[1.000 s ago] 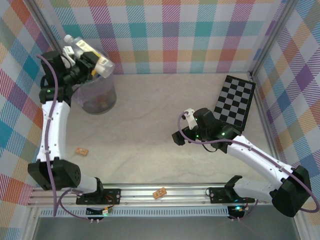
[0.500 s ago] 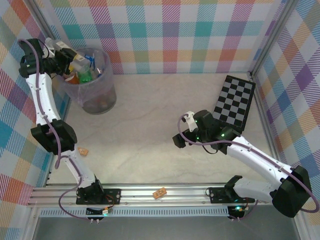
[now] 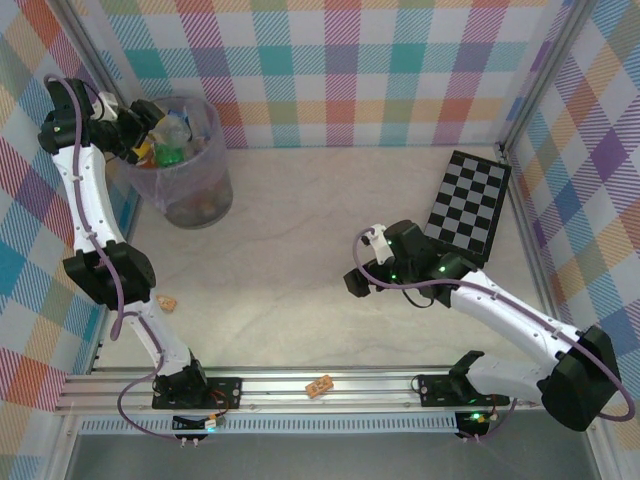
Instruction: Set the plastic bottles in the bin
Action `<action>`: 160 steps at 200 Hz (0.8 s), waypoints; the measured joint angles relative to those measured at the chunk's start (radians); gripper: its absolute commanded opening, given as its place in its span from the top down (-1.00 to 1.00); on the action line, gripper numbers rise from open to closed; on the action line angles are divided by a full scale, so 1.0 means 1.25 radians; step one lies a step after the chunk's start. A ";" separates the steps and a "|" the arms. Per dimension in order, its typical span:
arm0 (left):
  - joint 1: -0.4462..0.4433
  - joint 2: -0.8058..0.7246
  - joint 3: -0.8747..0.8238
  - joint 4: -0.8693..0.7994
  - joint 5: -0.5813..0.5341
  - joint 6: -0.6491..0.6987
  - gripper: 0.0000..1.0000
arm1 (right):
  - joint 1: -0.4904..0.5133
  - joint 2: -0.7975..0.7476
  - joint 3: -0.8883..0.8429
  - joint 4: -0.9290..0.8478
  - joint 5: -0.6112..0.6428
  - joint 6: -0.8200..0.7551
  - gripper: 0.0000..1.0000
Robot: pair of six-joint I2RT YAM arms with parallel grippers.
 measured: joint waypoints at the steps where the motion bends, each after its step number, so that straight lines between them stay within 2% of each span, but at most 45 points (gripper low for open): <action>1: 0.000 0.000 0.000 -0.001 -0.002 0.001 -0.59 | 0.000 0.000 0.000 0.000 -0.001 0.000 -0.99; 21: 0.000 -0.012 0.000 -0.009 -0.043 0.009 -0.49 | 0.000 0.007 0.000 0.002 -0.002 0.004 -0.99; 80: 0.000 -0.123 -0.059 0.049 -0.144 -0.002 -0.43 | 0.000 0.037 0.000 0.008 -0.004 0.009 -0.99; 107: 0.000 -0.161 -0.089 0.127 -0.161 -0.036 -0.25 | 0.000 0.062 0.000 0.014 -0.010 0.009 -0.99; 138: -0.021 -0.128 -0.101 0.194 -0.162 -0.071 -0.10 | 0.000 0.077 0.001 0.021 -0.011 0.012 -0.99; 160: -0.066 -0.078 -0.101 0.205 -0.171 -0.077 -0.09 | 0.000 0.080 0.002 0.022 -0.010 0.014 -0.99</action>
